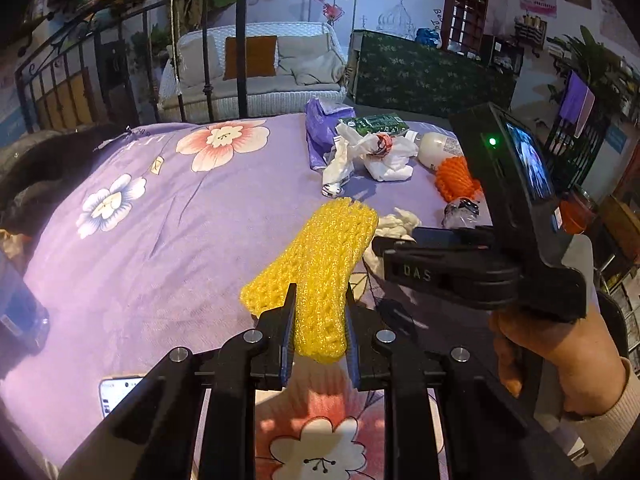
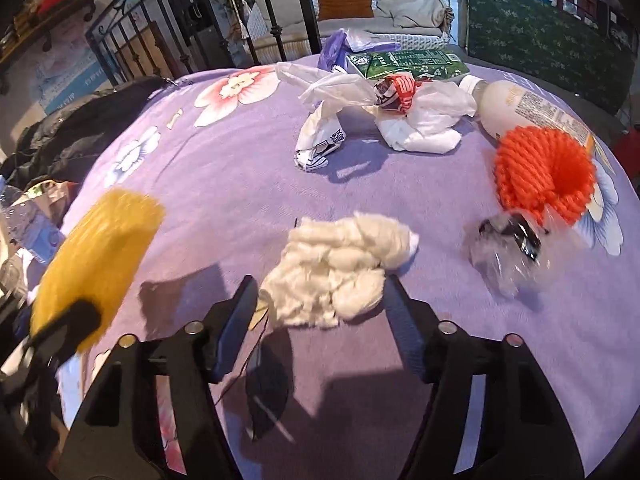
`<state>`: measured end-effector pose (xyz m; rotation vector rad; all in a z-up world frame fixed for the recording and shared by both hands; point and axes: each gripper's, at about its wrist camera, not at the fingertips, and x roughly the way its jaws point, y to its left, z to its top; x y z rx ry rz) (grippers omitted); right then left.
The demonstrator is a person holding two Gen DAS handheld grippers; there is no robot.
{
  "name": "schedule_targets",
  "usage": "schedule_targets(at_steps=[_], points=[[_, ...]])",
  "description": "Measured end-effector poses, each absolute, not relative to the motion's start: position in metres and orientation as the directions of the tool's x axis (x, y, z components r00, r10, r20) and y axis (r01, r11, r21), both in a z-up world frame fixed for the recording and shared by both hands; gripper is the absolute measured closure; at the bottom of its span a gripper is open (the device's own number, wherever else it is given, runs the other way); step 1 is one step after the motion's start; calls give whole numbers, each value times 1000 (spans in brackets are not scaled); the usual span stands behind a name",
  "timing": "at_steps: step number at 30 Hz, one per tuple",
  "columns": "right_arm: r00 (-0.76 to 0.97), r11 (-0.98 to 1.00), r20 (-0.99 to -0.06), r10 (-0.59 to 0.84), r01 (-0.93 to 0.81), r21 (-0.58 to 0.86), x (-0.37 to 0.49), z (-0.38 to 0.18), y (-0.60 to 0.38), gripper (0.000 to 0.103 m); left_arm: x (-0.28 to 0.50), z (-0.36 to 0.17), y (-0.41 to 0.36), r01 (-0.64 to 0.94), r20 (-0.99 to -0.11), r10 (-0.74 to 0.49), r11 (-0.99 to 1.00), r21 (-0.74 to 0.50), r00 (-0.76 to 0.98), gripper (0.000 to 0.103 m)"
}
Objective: Collect trash
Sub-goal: 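Grasp the yellow foam net with the left gripper while the right gripper grasps the white tissues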
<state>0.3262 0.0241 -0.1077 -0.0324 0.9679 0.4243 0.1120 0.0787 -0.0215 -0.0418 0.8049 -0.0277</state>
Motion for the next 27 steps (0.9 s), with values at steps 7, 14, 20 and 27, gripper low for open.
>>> schedule_targets(at_steps=[7, 14, 20, 27], points=[[545, 923, -772, 327, -359, 137, 316, -98, 9, 95, 104, -34, 70, 29, -730, -71, 997, -70, 680, 83], [585, 919, -725, 363, -353, 175, 285, -84, -22, 101, 97, -34, 71, 18, -726, -76, 996, -87, 684, 83], [585, 906, -704, 402, -364, 215, 264, -77, -37, 101, 91, -31, 77, -13, -714, -66, 994, -105, 697, 83], [537, 895, -731, 421, -378, 237, 280, -87, -17, 45, 86, -28, 80, -23, -706, -64, 993, -113, 705, 83]])
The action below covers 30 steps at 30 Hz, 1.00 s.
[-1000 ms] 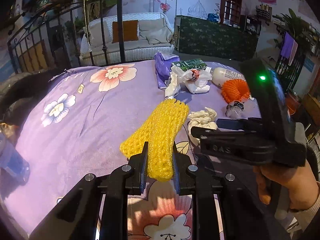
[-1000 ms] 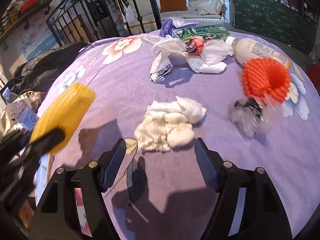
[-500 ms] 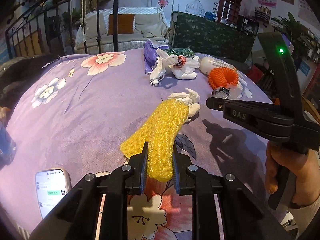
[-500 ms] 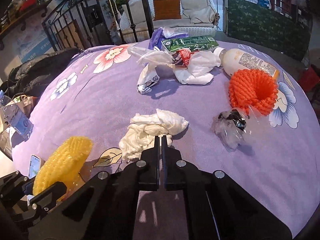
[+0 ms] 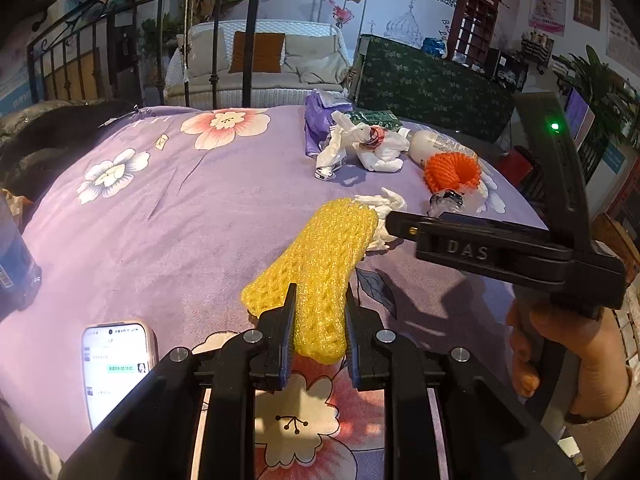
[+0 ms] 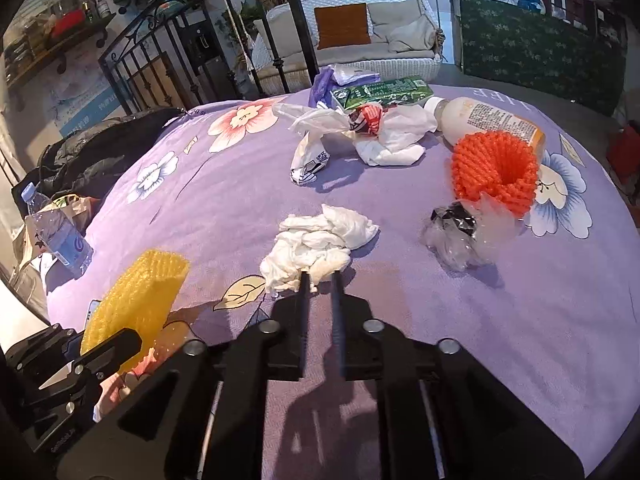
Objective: Collect trash
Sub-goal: 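Grasp the yellow foam net with the left gripper while the right gripper grasps the white tissues, then carry the tissues with the right gripper into the bin while the left gripper carries the yellow net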
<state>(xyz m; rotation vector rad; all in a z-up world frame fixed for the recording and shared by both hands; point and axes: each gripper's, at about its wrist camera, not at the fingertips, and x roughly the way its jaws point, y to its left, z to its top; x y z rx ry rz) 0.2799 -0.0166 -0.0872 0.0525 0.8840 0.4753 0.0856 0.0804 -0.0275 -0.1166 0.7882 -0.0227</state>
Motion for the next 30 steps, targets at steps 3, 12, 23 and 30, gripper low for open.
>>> schedule_targets(at_steps=[3, 12, 23, 30], points=[[558, 911, -743, 370, -375, 172, 288, -91, 4, 28, 84, -29, 83, -27, -709, -70, 992, -124, 701, 83], [493, 933, -837, 236, -357, 52, 326, -124, 45, 57, 83, -34, 86, -21, -716, -90, 989, -145, 692, 83], [599, 923, -731, 327, -367, 112, 267, -69, -14, 75, 78, -31, 68, 40, -705, -150, 985, -170, 693, 83], [669, 943, -667, 328, -277, 186, 200, -57, -98, 75, 67, -27, 18, 162, -691, -236, 972, -172, 683, 83]])
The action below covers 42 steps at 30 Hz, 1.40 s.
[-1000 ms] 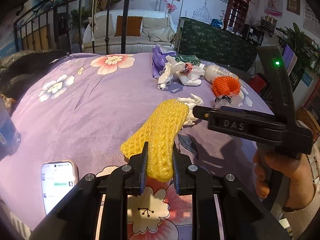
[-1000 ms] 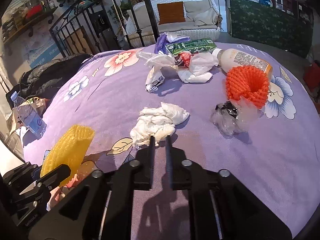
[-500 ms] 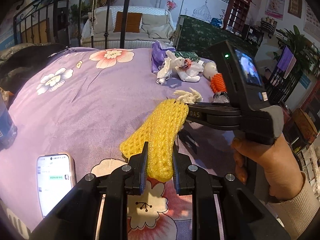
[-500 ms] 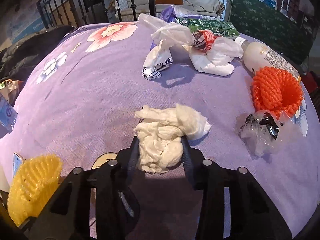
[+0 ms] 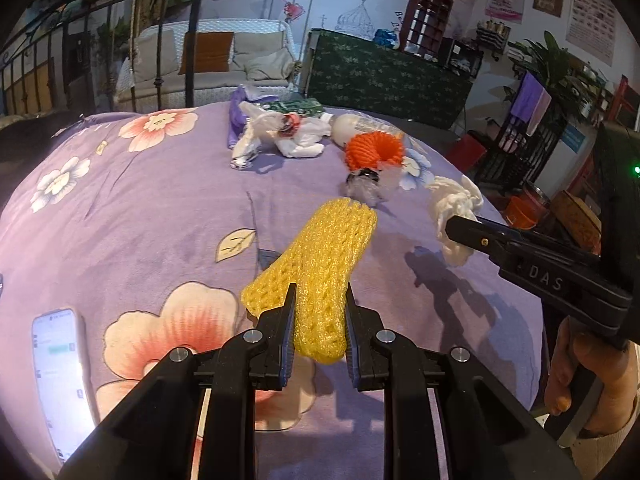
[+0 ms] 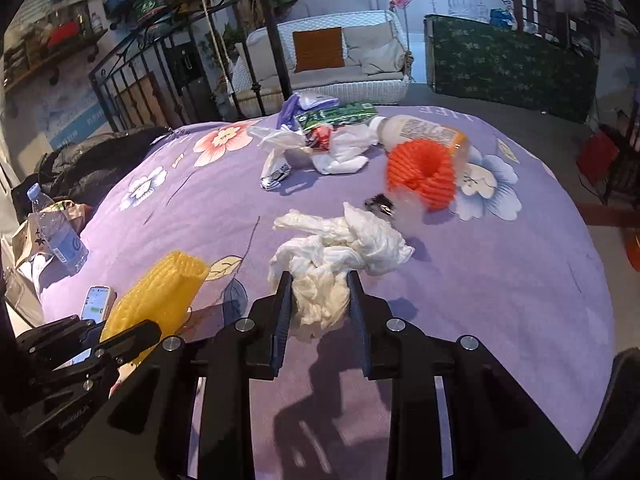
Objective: Collect trash
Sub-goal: 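Carry the tissues with the right gripper into the bin while the left gripper carries the yellow net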
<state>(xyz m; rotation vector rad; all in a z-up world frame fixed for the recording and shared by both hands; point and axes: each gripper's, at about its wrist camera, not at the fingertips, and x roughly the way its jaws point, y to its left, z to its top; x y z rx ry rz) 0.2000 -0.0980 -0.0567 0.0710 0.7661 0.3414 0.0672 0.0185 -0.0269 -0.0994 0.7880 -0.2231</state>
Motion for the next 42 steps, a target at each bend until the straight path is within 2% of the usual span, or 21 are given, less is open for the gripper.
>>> schedule_targets(at_steps=[12, 22, 30, 37, 42], points=[[758, 983, -641, 126, -8, 183, 102, -66, -232, 75, 47, -23, -87, 412, -681, -408, 896, -168, 608, 83], [720, 949, -690, -81, 266, 167, 44, -96, -337, 75, 38, -26, -164, 580, -686, -512, 799, -159, 517, 83], [656, 896, -737, -161, 410, 169, 21, -123, -392, 75, 35, -30, -215, 658, -694, -570, 731, -182, 440, 83], [601, 870, -784, -158, 460, 177, 19, -153, -413, 73, 26, -43, -248, 710, -722, -582, 680, -181, 373, 83], [581, 851, -800, -150, 488, 196, 14, -171, -420, 55, 23, -55, -262, 731, -746, -579, 656, -188, 328, 83]])
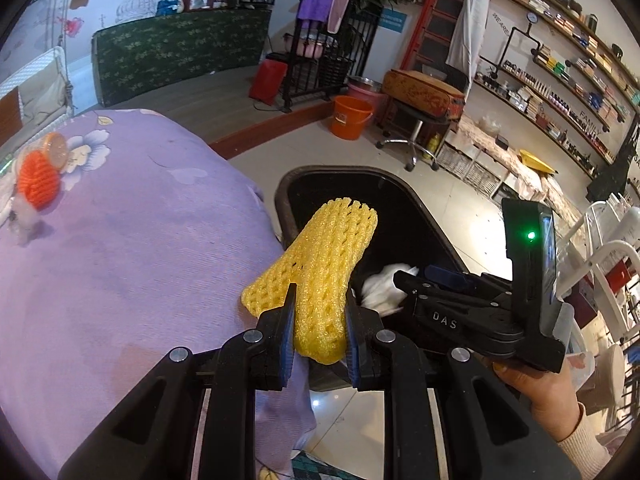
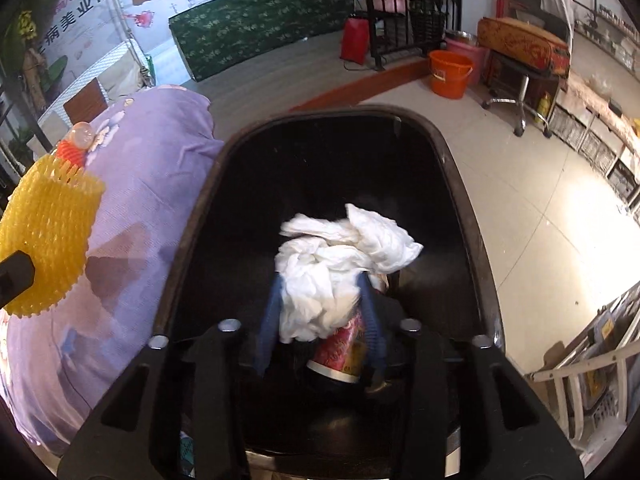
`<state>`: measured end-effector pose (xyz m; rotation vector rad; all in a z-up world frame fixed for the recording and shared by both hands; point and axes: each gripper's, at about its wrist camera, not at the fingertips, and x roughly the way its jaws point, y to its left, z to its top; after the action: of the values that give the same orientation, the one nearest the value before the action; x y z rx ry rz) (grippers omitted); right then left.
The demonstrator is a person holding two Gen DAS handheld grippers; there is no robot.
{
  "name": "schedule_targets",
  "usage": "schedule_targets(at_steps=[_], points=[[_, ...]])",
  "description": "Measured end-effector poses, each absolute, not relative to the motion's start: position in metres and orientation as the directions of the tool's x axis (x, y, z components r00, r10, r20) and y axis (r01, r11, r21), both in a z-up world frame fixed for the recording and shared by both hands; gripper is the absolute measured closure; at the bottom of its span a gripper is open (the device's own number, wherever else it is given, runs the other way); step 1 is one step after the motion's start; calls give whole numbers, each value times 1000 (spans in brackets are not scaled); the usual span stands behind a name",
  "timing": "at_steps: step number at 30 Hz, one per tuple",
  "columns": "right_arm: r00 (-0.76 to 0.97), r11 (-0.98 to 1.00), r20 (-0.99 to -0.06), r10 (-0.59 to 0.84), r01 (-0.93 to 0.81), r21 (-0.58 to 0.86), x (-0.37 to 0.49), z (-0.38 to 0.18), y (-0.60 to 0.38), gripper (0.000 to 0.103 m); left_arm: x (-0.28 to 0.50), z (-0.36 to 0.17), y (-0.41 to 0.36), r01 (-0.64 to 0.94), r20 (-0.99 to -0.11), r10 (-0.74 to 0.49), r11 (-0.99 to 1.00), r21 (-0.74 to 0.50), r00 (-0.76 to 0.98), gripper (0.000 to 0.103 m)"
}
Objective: Collect trash
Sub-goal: 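Carry the tissues with the right gripper into the bin while the left gripper carries the yellow net, then open the left gripper to drop the yellow foam net into the bin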
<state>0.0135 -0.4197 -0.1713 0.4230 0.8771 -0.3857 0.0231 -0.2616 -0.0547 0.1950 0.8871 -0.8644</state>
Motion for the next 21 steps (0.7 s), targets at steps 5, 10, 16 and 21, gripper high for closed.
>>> schedule_targets(at_steps=[5, 10, 16, 21], points=[[602, 840, -777, -184, 507, 193, 3, -164, -429, 55, 21, -65, -280, 746, -769, -577, 633, -209, 275, 83], [632, 813, -726, -269, 553, 180, -14, -140, -438, 40, 15, -68, -304, 777, -779, -579, 596, -203, 241, 83], [654, 779, -676, -340, 599, 187, -30, -117, -446, 32, 10, -80, -329, 815, -806, -565, 544, -202, 177, 83], [652, 749, -658, -378, 633, 197, -43, -107, -458, 31, 5, -88, -343, 835, -823, -547, 518, -188, 154, 83]])
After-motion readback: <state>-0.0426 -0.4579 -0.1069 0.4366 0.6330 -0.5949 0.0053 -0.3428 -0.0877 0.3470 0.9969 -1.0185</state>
